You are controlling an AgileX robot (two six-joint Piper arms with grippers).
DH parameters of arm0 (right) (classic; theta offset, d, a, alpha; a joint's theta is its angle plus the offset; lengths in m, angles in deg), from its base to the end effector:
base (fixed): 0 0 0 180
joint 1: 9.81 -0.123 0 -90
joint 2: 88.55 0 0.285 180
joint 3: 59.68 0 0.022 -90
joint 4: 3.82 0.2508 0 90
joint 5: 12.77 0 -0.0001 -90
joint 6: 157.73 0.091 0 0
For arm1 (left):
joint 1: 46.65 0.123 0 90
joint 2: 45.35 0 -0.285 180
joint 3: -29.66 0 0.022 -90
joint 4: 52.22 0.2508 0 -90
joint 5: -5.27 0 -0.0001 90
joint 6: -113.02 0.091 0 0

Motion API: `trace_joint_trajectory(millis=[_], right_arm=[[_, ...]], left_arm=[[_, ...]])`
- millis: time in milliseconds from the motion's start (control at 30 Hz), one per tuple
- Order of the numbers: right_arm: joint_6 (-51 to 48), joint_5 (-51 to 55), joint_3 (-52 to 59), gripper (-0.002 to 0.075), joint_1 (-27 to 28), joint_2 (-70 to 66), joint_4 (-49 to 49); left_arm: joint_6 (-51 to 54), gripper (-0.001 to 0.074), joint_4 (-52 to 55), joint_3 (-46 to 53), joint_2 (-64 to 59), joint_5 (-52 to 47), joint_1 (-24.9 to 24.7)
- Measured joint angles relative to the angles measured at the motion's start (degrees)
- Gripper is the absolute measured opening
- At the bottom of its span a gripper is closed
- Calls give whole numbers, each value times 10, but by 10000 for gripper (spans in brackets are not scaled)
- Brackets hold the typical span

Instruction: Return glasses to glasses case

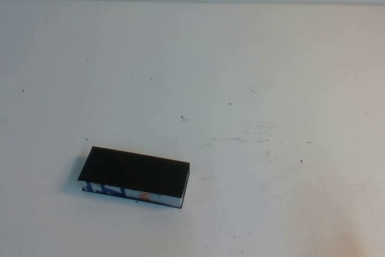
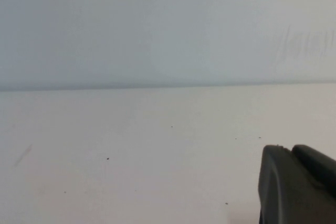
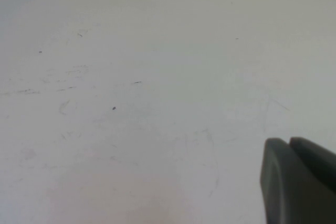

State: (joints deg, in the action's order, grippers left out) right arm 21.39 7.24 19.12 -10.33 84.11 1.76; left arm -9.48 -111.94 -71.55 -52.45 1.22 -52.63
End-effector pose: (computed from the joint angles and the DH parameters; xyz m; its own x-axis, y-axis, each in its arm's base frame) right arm 0.0534 0.0035 0.1730 -0.2790 0.0735 -0.9575 -0.0199 0.9964 0.0823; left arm 0.0556 -0.0115 0.2014 0.0296 -0.0409 -0.9987 0.1658 0.9855 -0.0354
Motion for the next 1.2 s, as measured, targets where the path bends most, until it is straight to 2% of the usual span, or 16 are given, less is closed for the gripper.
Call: trace_joint_trajectory(millis=[100,267,333,500,1200], right_arm=[[0,0,0,-11,0,0,0],[0,0,0,-11,0,0,1],[0,0,0,-11,0,0,1],[0,0,0,-11,0,0,2],[0,0,0,-11,0,0,2]], left_arm=[[-69,-4,113,0,0,-3,0],[-456,-4,498,0,0,-31,0],[-524,-4,566,0,0,-66,0],[-552,-4,597,0,0,-166,0],[-557,-4,604,0,0,-180,0]])
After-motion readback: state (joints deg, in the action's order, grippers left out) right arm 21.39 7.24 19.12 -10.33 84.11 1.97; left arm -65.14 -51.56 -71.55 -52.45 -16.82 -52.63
